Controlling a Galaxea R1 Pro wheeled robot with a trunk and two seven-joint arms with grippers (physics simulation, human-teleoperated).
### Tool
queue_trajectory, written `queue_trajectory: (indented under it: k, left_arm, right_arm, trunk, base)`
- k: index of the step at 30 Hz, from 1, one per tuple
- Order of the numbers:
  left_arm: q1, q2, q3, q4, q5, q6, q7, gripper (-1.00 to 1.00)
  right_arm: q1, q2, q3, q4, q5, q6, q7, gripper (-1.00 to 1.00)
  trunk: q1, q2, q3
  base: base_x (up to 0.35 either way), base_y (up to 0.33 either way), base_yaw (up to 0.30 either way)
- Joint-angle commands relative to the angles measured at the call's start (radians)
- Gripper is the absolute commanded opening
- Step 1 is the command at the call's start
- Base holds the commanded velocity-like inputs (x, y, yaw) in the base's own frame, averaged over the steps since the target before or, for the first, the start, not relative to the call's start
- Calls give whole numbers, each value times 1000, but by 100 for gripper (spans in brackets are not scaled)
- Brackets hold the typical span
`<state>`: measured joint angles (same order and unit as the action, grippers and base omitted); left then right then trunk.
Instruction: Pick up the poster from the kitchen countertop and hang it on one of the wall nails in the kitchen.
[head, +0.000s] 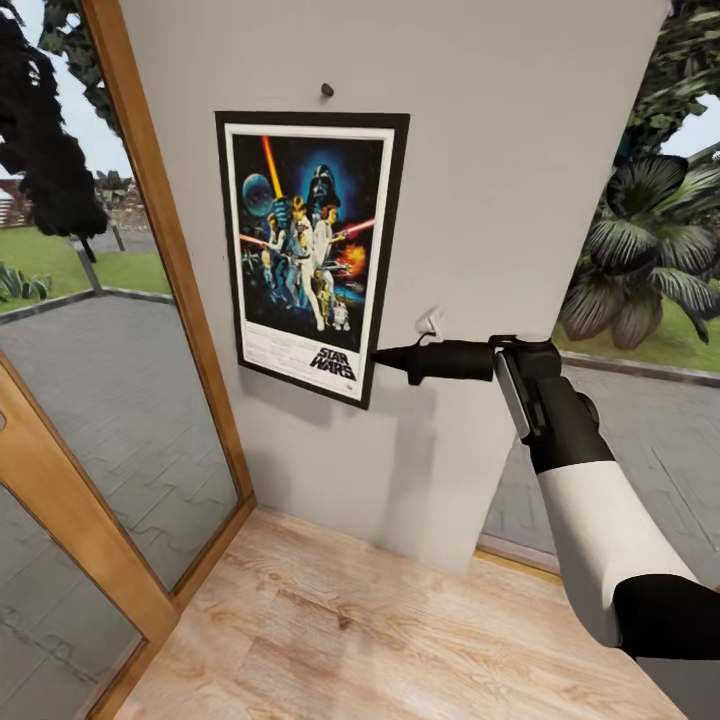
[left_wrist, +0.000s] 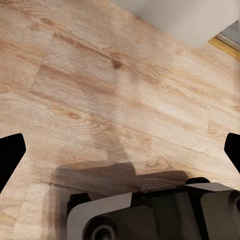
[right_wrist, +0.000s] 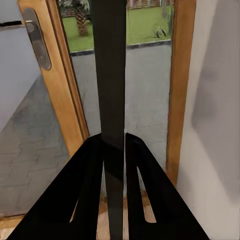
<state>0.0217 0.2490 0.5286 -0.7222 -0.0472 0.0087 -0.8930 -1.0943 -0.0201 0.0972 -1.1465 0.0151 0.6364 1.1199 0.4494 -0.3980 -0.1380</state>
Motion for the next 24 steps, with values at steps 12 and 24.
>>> queue_trajectory:
  k: [12,24]
  left_arm:
    - [0,-1,4,-2,-5,1,-4,100]
    - [0,1,5,-2,-5,1,-4,100]
  right_arm:
    - [-1,-1,-1,-1,5,8,96,-100]
    - [-1,-1,-3,-25,7,9,96,-100]
  trunk:
    - [1,-2,-2]
    - [1,-2,-2]
  base:
    - [0,0,0]
    - [31,0,0]
